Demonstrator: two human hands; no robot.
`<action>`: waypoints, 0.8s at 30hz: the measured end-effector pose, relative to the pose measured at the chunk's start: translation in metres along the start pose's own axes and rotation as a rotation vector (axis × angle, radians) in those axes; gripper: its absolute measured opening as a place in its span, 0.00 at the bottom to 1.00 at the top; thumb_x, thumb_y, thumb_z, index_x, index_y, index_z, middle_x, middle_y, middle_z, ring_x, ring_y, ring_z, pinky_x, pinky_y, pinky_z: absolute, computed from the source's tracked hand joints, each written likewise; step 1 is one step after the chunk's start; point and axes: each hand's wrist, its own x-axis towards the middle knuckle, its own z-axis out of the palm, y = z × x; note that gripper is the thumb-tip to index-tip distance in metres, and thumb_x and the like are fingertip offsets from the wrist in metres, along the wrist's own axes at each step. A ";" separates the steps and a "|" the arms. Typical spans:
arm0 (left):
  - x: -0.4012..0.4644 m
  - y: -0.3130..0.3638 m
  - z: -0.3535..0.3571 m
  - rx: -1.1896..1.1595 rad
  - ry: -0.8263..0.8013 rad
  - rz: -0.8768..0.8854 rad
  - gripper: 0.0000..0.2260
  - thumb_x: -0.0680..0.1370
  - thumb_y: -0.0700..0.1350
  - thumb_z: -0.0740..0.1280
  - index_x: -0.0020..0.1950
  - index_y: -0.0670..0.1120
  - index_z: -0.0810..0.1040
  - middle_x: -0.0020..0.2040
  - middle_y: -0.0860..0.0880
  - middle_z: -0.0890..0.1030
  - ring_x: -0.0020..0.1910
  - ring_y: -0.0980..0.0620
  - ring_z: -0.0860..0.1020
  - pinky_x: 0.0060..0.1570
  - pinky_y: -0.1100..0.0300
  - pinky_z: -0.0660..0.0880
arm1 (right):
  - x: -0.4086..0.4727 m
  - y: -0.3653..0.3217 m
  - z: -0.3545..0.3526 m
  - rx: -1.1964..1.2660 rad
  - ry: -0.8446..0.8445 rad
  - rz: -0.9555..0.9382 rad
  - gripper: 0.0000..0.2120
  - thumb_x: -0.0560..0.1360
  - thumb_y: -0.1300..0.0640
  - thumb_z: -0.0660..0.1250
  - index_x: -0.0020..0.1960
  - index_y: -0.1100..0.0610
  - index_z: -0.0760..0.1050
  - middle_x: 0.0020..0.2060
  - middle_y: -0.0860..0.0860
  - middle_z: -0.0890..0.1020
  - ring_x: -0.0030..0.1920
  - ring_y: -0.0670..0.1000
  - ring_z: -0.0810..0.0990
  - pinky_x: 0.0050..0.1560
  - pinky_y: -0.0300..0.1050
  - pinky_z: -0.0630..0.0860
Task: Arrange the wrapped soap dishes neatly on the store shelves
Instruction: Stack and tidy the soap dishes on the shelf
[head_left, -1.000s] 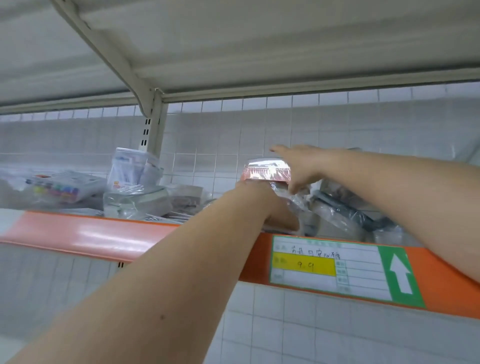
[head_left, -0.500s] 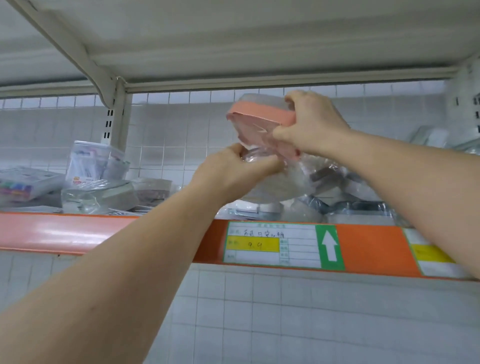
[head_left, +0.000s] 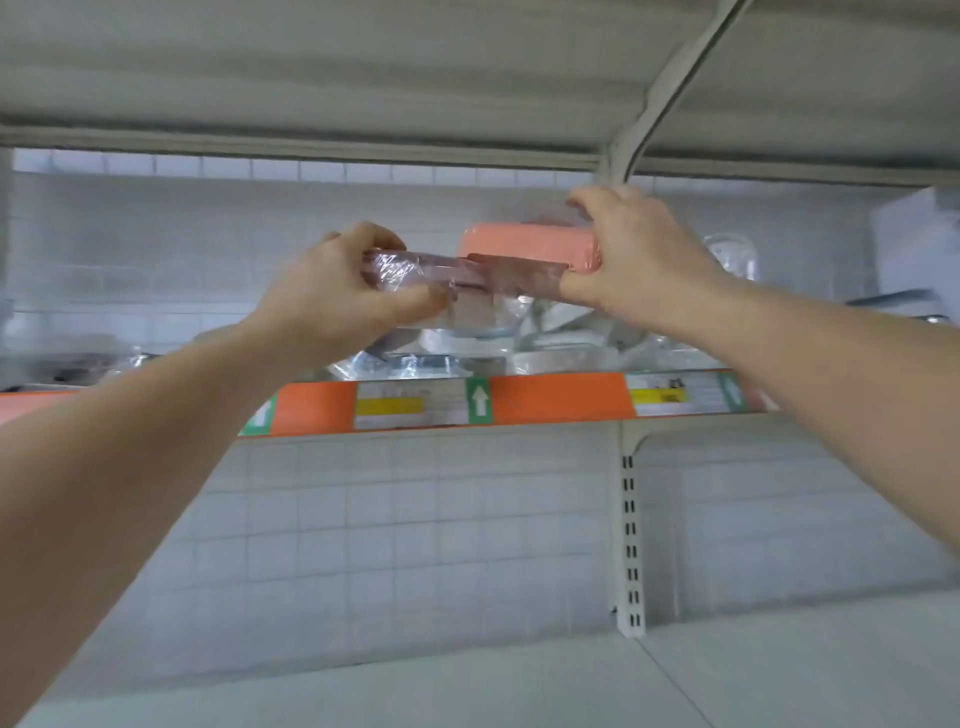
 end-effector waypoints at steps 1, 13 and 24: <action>-0.006 0.023 0.016 -0.003 -0.016 0.016 0.36 0.51 0.70 0.63 0.55 0.55 0.71 0.47 0.48 0.78 0.44 0.48 0.78 0.47 0.56 0.73 | -0.016 0.022 -0.018 -0.019 -0.002 0.022 0.31 0.71 0.51 0.69 0.70 0.57 0.64 0.64 0.58 0.71 0.63 0.58 0.70 0.58 0.49 0.69; -0.096 0.335 0.261 -0.312 -0.293 0.272 0.30 0.63 0.63 0.75 0.61 0.51 0.74 0.50 0.51 0.75 0.46 0.50 0.74 0.46 0.61 0.66 | -0.238 0.287 -0.279 -0.408 -0.205 0.329 0.29 0.66 0.53 0.70 0.65 0.60 0.70 0.60 0.59 0.76 0.58 0.58 0.75 0.55 0.47 0.70; -0.119 0.480 0.479 -0.413 -0.528 0.388 0.30 0.64 0.64 0.73 0.60 0.52 0.73 0.59 0.51 0.72 0.52 0.51 0.73 0.55 0.57 0.70 | -0.355 0.483 -0.325 -0.667 -0.324 0.584 0.34 0.70 0.44 0.71 0.69 0.57 0.65 0.60 0.58 0.75 0.56 0.59 0.76 0.55 0.52 0.74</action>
